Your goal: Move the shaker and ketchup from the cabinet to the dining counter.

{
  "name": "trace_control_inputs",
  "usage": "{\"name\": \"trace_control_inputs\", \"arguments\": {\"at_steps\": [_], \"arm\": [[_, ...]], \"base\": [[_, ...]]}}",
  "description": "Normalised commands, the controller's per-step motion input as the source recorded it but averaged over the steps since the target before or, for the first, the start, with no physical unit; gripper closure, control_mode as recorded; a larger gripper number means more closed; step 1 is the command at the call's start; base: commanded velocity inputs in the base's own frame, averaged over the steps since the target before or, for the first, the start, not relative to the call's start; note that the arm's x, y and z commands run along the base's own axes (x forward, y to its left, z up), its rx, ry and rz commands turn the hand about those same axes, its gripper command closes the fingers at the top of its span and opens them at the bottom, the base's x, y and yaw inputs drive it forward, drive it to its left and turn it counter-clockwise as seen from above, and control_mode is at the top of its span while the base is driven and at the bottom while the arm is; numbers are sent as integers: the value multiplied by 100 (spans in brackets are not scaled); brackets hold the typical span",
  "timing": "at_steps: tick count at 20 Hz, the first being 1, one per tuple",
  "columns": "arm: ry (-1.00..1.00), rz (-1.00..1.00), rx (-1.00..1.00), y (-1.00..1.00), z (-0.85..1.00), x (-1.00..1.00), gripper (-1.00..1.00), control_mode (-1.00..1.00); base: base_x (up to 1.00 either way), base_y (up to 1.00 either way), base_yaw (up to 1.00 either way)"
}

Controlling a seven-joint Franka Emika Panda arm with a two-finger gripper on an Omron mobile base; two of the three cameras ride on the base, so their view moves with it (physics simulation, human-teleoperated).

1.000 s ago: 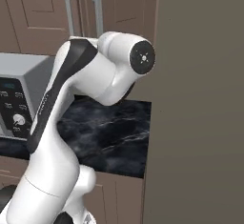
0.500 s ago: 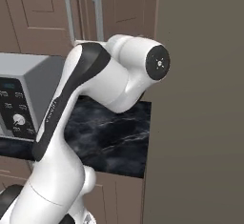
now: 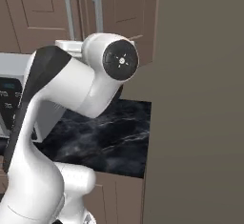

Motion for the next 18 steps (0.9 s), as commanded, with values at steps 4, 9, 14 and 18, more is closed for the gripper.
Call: {"name": "trace_control_inputs", "arguments": {"at_steps": [4,9,14,18], "arm": [[0,-29,-12,56,0,-3,-100,-100],[9,-30,-18,51,0,0,-100,-100],[20,-33,-24,45,0,14,-100,-100],[16,-33,-27,36,0,51,-100,-100]], "base": [[0,0,0],[0,0,0],[0,0,0],[0,0,0]]}}
